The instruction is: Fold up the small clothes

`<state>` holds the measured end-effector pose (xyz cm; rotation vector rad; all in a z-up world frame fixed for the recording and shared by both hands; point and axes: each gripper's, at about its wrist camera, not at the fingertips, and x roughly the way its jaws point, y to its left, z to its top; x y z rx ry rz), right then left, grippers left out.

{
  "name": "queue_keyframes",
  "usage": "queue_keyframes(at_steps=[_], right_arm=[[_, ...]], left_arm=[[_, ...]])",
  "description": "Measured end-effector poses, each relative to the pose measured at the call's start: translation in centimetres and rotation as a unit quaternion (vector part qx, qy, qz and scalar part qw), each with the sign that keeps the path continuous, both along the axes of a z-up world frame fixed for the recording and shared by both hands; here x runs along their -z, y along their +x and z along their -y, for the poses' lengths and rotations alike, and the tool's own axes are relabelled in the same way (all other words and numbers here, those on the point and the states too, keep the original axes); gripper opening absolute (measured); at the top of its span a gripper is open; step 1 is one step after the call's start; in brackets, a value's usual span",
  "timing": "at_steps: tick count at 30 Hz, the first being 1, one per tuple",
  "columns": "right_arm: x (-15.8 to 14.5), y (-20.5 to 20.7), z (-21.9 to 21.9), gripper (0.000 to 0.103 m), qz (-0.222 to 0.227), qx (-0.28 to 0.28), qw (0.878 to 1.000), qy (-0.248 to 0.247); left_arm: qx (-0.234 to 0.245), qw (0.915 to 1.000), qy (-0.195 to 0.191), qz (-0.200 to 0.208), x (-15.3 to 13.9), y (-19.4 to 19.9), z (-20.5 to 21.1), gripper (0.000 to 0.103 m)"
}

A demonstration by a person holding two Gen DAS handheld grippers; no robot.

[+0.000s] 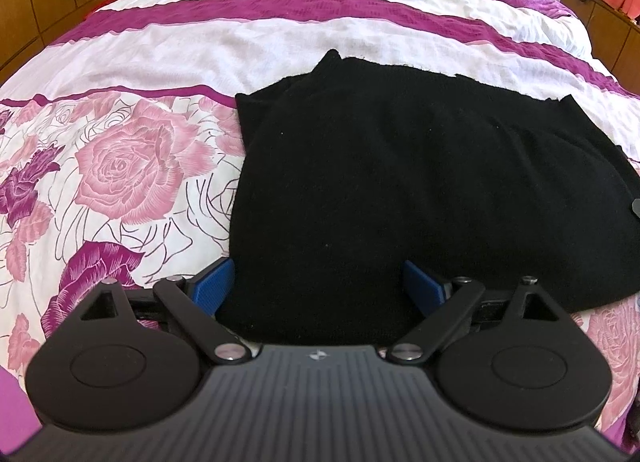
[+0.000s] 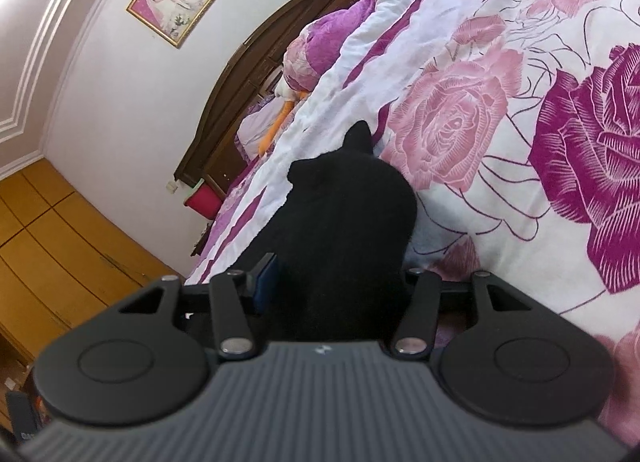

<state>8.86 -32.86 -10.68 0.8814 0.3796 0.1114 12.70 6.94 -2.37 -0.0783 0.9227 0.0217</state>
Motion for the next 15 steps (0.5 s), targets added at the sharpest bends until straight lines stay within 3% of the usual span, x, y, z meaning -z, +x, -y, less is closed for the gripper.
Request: queue_keyframes(at_steps=[7,11,15], right_arm=[[-0.5,0.7,0.3,0.055,0.000,0.011,0.999,0.039],[-0.6,1.6,0.0,0.054,-0.003,0.012,0.999,0.034],[-0.5,2.6,-0.2,0.029,-0.013,0.019,0.999,0.030]], left_arm=[[0.002,1.0000,-0.002,-0.001,-0.1,-0.1,-0.1,0.094],[0.000,1.0000,-0.004,0.000,-0.2,-0.3,-0.2,0.094],[0.001,1.0000,0.000,0.001,-0.6,-0.6,-0.1,0.094]])
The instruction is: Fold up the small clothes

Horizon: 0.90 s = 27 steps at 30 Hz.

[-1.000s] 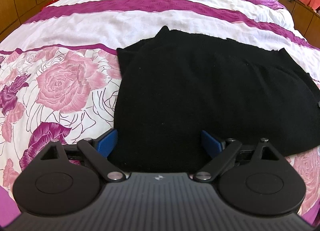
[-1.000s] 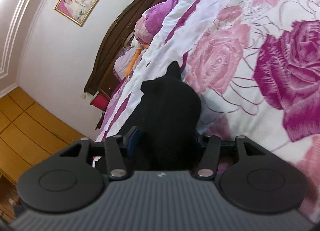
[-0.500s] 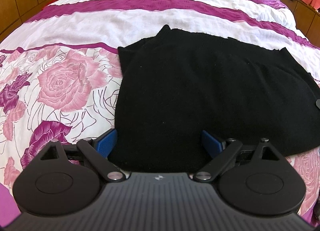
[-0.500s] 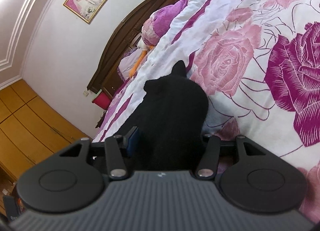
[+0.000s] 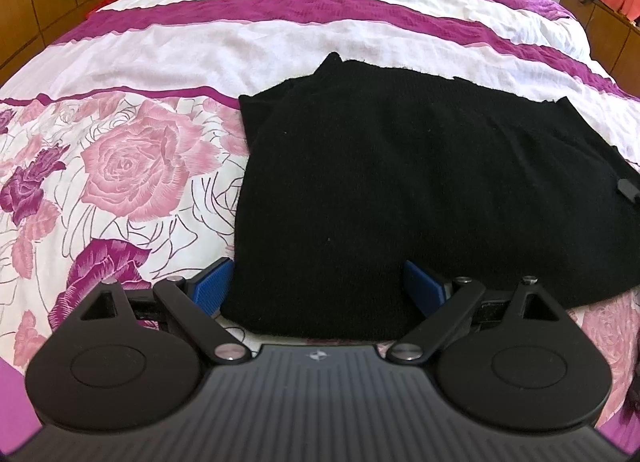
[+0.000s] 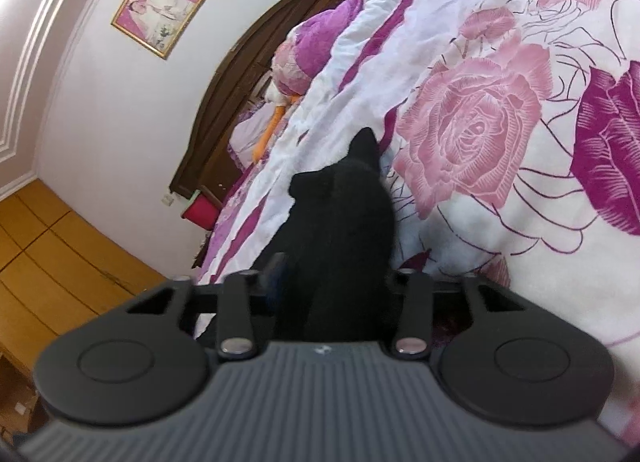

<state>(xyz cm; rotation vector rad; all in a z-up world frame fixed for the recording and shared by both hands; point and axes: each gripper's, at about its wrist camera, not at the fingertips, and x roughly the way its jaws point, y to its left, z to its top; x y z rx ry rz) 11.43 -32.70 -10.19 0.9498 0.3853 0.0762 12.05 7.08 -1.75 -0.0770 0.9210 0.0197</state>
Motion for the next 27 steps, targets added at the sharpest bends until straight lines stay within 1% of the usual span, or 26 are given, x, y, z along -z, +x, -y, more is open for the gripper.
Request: queue_keyframes(at_steps=[1,4,10,14,19,24,27], right_arm=[[0.1,0.1,0.1,0.025,-0.002,0.001,1.000,0.004],[0.0,0.3,0.1,0.022,-0.001,0.003,1.000,0.007],[-1.7,0.5,-0.4,0.021,0.012,-0.001,1.000,-0.009],[-3.8,0.8,-1.6,0.019,0.018,-0.005,0.999,-0.040],[-6.5,1.2,-3.6,0.018,0.032,-0.015,0.997,-0.062],[-9.3,1.9,-6.7,0.017,0.050,-0.044,0.994,-0.091],[-10.6,2.6,-8.7,0.017,0.059,-0.072,0.991,-0.091]], left_arm=[[0.001,1.0000,0.001,0.000,-0.1,-0.1,0.0,0.093],[0.003,1.0000,-0.002,-0.001,-0.5,-0.5,-0.2,0.093],[0.004,1.0000,-0.004,0.004,-1.5,-1.4,-1.1,0.094],[0.001,0.9999,-0.008,0.012,-2.2,-1.9,-2.2,0.093],[-0.007,0.9998,-0.008,0.015,-2.7,-2.1,-3.9,0.093],[-0.020,0.9996,-0.007,0.018,-3.1,-2.2,-6.0,0.093],[-0.030,0.9993,-0.008,0.018,-3.1,-2.2,-7.3,0.093]])
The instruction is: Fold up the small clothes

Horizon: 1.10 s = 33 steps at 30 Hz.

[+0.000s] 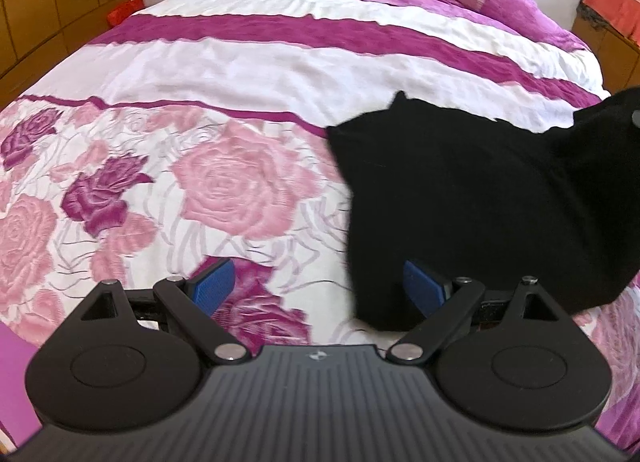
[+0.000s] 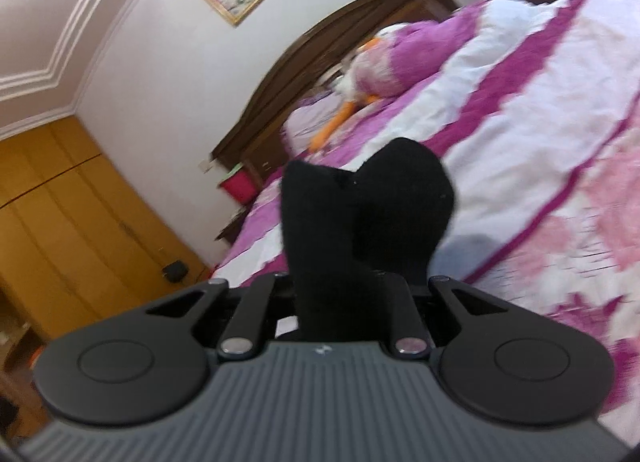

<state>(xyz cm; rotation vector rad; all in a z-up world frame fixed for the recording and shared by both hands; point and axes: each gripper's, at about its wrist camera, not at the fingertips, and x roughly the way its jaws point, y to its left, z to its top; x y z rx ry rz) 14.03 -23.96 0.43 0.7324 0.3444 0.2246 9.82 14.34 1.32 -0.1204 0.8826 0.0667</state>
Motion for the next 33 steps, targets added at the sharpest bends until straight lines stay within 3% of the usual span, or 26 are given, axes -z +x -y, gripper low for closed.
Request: queue_keyframes(at_steps=[9,13,19,25,29,33], right_arm=[[-2.5,1.9,-6.6,0.017,0.018,-0.067,0.998,-0.013],[-2.7,2.3,-11.2,0.017,0.014,-0.110,0.992,-0.055],[0.4,2.5,-19.0,0.017,-0.006,-0.167,0.969,-0.184],[3.7,1.9,-22.8,0.018,-0.025,-0.191,0.947,-0.258],[3.2,1.2,-24.2,0.026,-0.019,-0.204,0.932,-0.300],[2.3,0.2,-24.8,0.040,-0.009,-0.230,0.925,-0.304]], left_arm=[[-0.027,0.9995,0.011,0.008,-0.4,0.2,-3.9,0.093],[-0.038,0.9992,0.010,0.011,-0.2,-0.1,-5.5,0.093],[-0.057,0.9984,0.003,0.005,0.8,-0.4,-7.4,0.093],[-0.061,0.9981,0.003,0.006,1.3,-0.9,-8.3,0.093],[-0.065,0.9978,0.001,0.010,1.2,-0.9,-8.5,0.093],[-0.065,0.9978,-0.002,0.016,0.9,-0.8,-8.4,0.094]])
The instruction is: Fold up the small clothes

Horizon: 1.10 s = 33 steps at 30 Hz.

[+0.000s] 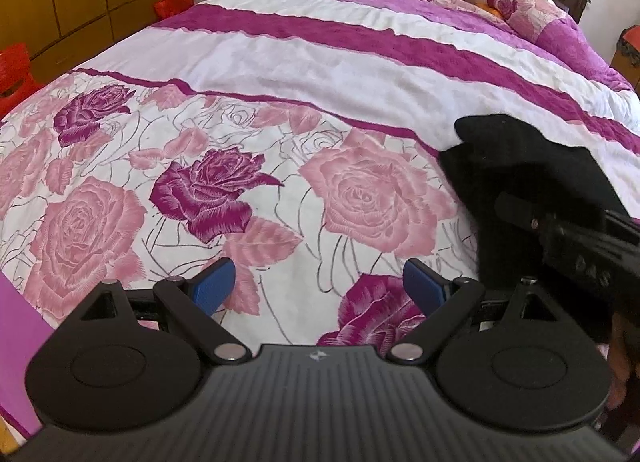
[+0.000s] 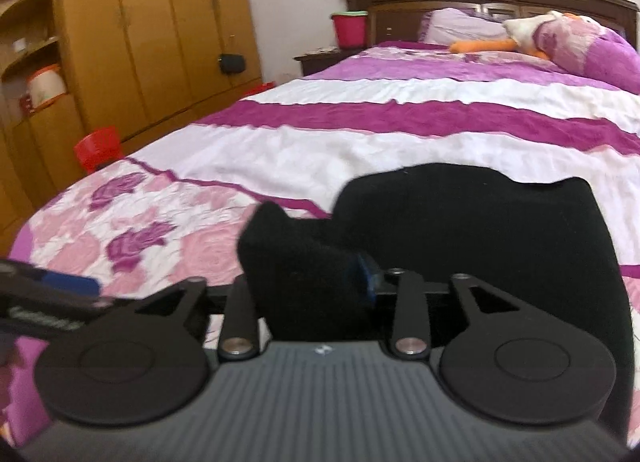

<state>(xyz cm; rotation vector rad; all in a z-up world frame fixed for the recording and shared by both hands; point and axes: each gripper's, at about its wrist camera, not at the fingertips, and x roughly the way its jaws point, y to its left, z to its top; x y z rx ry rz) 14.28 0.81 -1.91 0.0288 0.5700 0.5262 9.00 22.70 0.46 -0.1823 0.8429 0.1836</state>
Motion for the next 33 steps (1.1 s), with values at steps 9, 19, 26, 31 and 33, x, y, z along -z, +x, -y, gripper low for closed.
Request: queue_keyframes(at_steps=[9,19,26,31,33], right_arm=[[-3.1,-3.4,3.2,0.041,-0.027,-0.062,0.994,0.081],[-4.8,-4.0,10.2,0.042,-0.023,0.029,0.996,0.076],[-1.7,-0.7,13.6,0.057,-0.094,0.108,0.985,0.093],[1.3,0.3,14.5,0.064,-0.128,0.119,0.978,0.114],[2.9,0.9,15.1,0.066,-0.162,0.111,0.969,0.150]], left_arm=[[0.014,0.9995,-0.009,0.028,-1.8,0.3,1.4,0.093],[0.067,0.9930,-0.080,0.054,-2.4,3.2,5.4,0.094],[0.072,0.9906,-0.116,0.004,1.5,6.2,6.9,0.094],[0.074,0.9842,-0.161,0.002,3.0,6.2,5.9,0.094],[0.086,0.9807,-0.176,0.000,3.2,6.2,5.9,0.094]])
